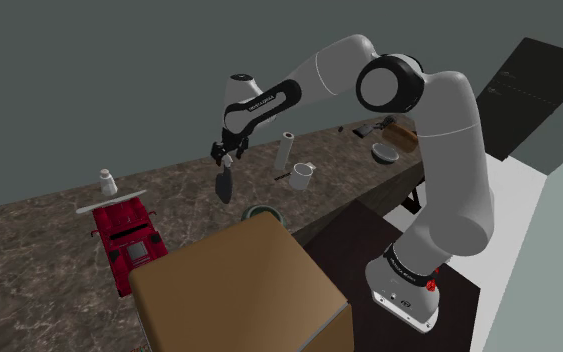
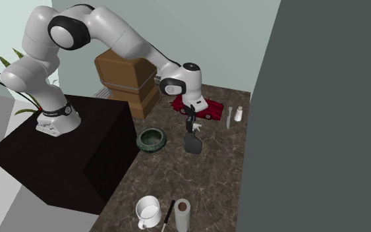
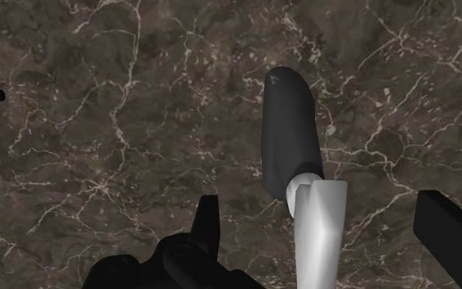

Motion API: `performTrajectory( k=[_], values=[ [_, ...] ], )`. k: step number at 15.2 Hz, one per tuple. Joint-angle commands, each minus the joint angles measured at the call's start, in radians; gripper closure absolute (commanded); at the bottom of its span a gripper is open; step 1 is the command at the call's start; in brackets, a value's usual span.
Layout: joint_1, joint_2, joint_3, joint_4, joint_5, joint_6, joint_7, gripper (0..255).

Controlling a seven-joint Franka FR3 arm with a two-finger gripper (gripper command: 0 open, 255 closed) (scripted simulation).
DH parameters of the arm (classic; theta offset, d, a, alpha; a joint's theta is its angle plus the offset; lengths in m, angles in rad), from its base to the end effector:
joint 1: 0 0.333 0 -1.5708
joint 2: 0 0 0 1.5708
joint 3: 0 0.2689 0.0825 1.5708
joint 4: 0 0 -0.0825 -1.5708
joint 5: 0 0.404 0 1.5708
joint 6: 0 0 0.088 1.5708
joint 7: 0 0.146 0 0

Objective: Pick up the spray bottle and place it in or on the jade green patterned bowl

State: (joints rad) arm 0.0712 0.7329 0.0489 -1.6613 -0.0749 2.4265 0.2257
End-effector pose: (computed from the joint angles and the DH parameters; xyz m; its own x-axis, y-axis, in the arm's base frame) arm 0.6647 0.0774 0.0948 0.9974 -0.0627 0.0365 -0.0631 -0.9980 0.0103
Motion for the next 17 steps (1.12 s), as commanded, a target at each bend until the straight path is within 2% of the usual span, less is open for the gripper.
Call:
performTrajectory(
  k=[1, 2, 3, 12, 17],
  values=[
    [0.0, 0.0, 0.0, 0.0, 0.0, 0.0, 0.0, 0],
    [0.0, 0.0, 0.0, 0.0, 0.0, 0.0, 0.0, 0],
    [0.0, 0.0, 0.0, 0.0, 0.0, 0.0, 0.0, 255],
    [0.0, 0.0, 0.0, 0.0, 0.0, 0.0, 0.0, 255],
    [-0.002, -0.048, 0.003, -0.008, 0.003, -0.041, -0.003, 255]
  ],
)
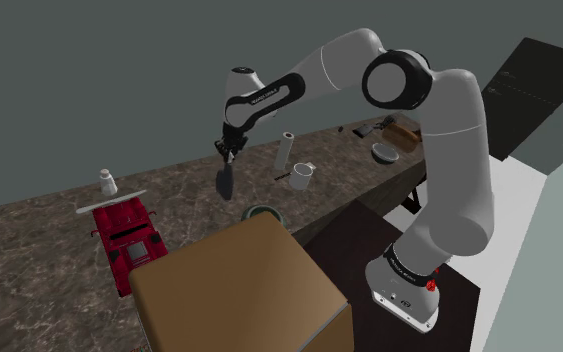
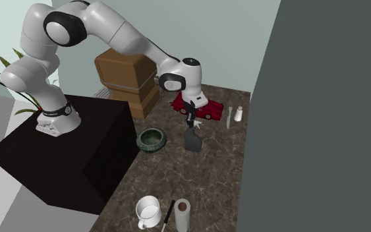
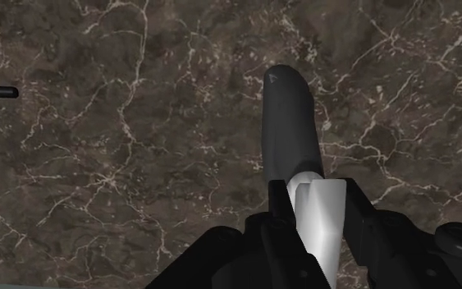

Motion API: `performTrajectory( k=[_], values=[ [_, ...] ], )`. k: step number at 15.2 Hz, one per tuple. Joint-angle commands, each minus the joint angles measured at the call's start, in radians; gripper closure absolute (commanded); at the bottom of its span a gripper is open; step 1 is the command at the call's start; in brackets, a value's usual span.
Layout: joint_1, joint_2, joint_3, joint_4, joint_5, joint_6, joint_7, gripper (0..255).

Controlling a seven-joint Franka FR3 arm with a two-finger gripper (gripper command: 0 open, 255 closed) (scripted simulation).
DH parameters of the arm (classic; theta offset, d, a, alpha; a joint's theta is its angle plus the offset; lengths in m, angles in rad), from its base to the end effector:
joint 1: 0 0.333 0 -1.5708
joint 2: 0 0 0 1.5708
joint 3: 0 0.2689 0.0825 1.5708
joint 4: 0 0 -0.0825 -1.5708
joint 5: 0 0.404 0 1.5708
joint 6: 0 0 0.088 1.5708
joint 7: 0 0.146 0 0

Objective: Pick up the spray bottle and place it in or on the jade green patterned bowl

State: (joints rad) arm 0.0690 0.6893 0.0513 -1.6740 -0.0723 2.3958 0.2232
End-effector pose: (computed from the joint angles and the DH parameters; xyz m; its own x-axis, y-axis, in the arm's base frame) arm 0.6655 0.0772 0.1157 0.9974 -0.0626 0.0367 -0.0630 -0.9980 0.0103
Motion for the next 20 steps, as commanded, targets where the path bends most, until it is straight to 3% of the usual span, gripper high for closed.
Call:
performTrajectory(
  k=[1, 20],
  values=[
    [0.0, -0.014, 0.001, 0.004, 0.001, -0.019, -0.001, 255],
    [-0.005, -0.164, 0.01, 0.035, 0.014, -0.2, -0.011, 255]
  ],
)
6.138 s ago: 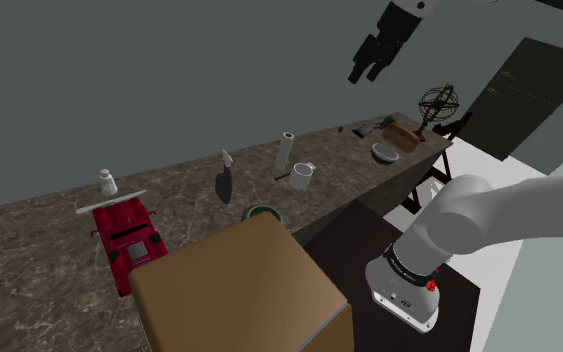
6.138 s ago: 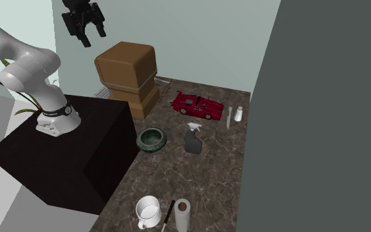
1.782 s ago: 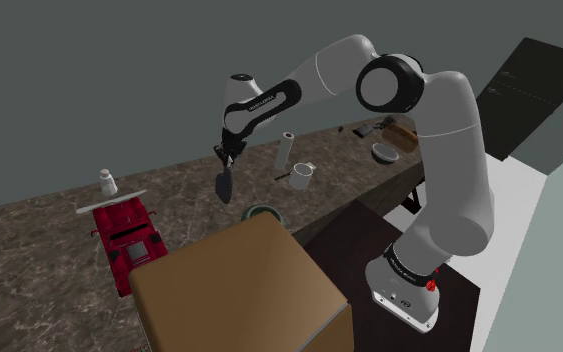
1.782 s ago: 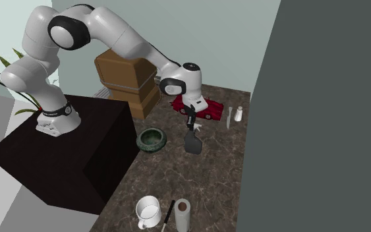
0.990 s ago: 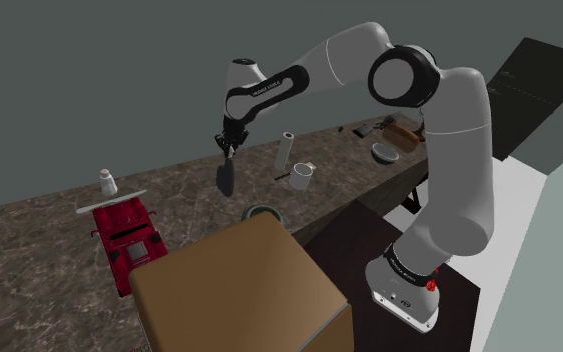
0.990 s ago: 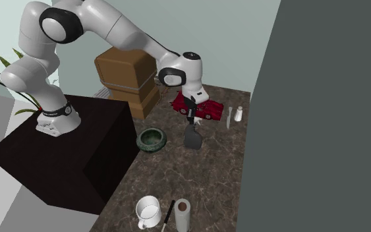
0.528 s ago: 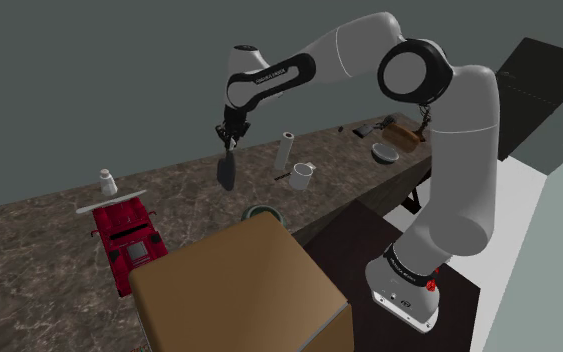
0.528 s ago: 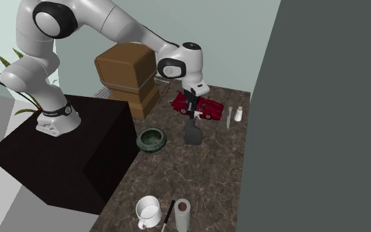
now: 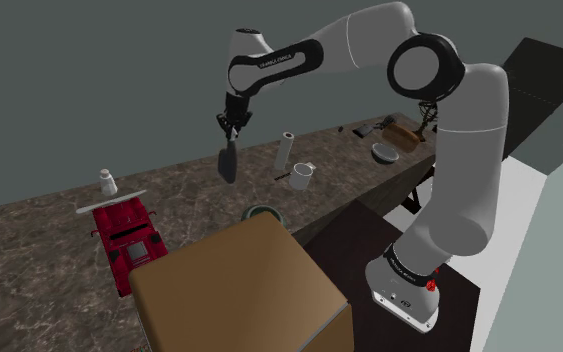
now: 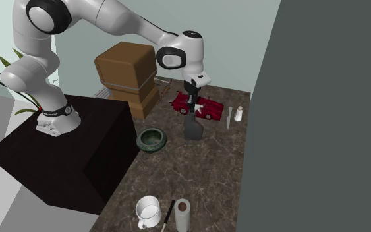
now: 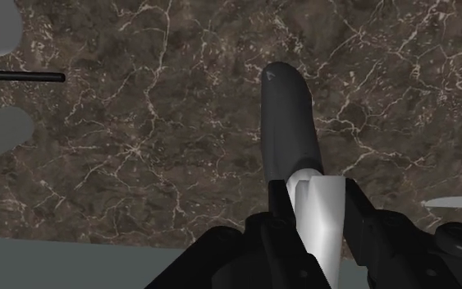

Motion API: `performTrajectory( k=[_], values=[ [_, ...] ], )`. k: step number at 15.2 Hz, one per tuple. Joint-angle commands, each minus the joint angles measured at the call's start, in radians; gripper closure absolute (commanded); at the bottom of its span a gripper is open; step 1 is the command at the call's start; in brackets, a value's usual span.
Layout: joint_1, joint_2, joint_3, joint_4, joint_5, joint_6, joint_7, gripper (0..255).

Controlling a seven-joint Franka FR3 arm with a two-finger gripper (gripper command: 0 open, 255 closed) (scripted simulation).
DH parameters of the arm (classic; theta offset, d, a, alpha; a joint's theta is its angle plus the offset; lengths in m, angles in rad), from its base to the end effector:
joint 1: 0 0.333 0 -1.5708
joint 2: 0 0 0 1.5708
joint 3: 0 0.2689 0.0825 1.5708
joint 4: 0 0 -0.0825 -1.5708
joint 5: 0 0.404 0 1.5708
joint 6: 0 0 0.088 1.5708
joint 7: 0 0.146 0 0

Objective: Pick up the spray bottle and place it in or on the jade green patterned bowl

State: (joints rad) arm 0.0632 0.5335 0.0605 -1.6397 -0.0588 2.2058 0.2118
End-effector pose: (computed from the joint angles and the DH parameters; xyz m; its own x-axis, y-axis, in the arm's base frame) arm 0.6758 0.0779 0.2192 0.9974 -0.0627 0.0366 -0.0631 -0.9980 0.0103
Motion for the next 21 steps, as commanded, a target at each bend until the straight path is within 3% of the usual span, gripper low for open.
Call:
performTrajectory(
  k=[1, 8, 14, 21],
  values=[
    [0.0, -0.015, 0.001, 0.004, 0.001, -0.02, 0.0, 255],
    [-0.001, -0.052, 0.003, 0.036, 0.005, -0.088, -0.003, 255],
    [-0.004, -0.304, 0.011, -0.261, 0.019, -0.043, 0.002, 255],
    [-0.002, -0.587, 0.02, -0.53, 0.043, -0.055, 0.001, 255]
  ],
)
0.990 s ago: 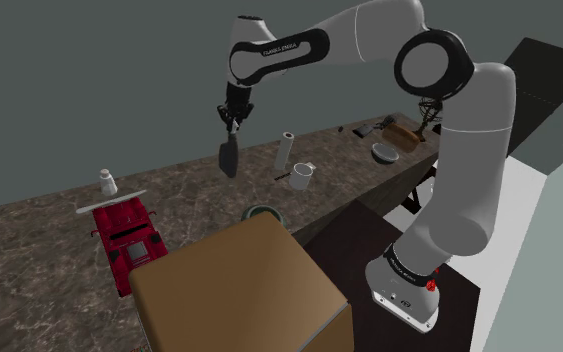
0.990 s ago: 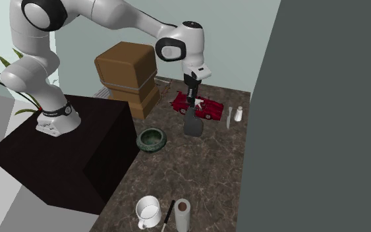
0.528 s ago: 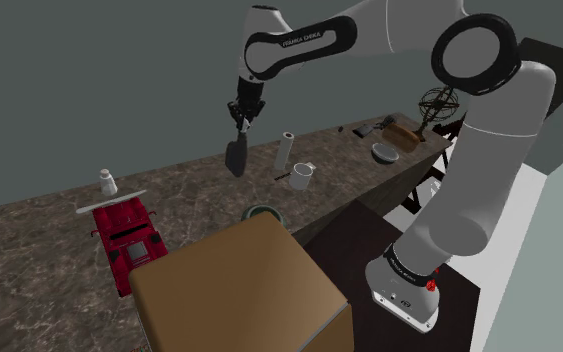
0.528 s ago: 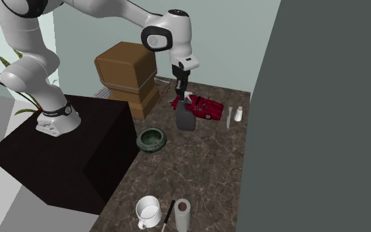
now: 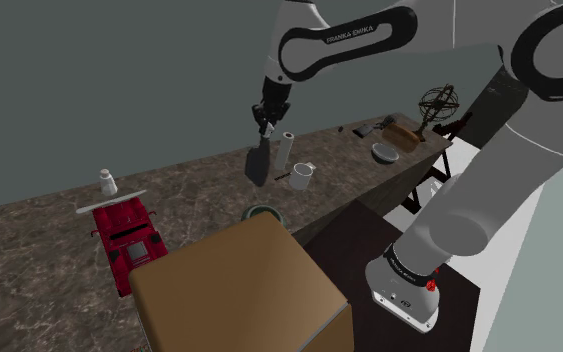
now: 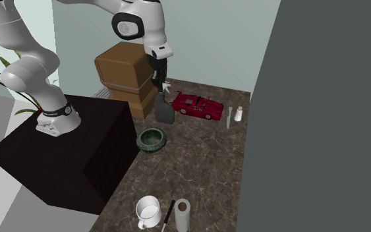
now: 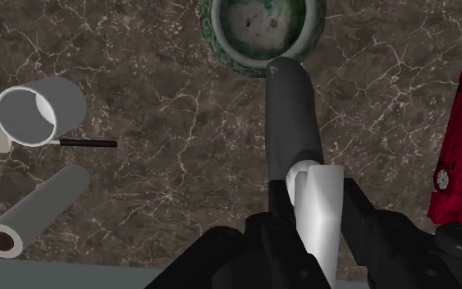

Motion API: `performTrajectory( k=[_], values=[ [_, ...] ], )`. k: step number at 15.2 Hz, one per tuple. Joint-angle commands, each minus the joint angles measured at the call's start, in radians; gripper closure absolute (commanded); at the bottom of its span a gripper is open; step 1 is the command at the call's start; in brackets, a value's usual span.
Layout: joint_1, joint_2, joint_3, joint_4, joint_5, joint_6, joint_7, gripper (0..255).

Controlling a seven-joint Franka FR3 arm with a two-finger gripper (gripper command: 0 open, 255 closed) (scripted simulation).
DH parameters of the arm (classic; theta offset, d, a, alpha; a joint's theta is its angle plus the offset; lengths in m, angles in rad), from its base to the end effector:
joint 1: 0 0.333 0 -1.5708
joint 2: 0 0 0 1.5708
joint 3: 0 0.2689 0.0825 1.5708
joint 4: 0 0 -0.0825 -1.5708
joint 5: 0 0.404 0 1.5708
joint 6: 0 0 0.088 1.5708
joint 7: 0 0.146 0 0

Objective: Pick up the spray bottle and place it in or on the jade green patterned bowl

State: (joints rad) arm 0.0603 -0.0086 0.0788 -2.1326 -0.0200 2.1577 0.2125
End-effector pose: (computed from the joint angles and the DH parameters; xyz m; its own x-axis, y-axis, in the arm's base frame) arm 0.5549 0.0762 0.3176 0.9974 -0.0623 0.0365 -0.0627 -0.9980 0.0102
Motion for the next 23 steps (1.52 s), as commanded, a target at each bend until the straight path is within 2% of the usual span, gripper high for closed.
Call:
performTrajectory(
  k=[1, 6, 23],
  values=[
    [0.002, -0.086, 0.002, -0.071, 0.008, -0.014, 0.0, 255],
    [0.013, -0.32, 0.005, -0.237, 0.03, -0.082, -0.001, 255],
    [0.012, -0.207, 0.011, -0.374, 0.022, 0.167, 0.01, 255]
  ],
)
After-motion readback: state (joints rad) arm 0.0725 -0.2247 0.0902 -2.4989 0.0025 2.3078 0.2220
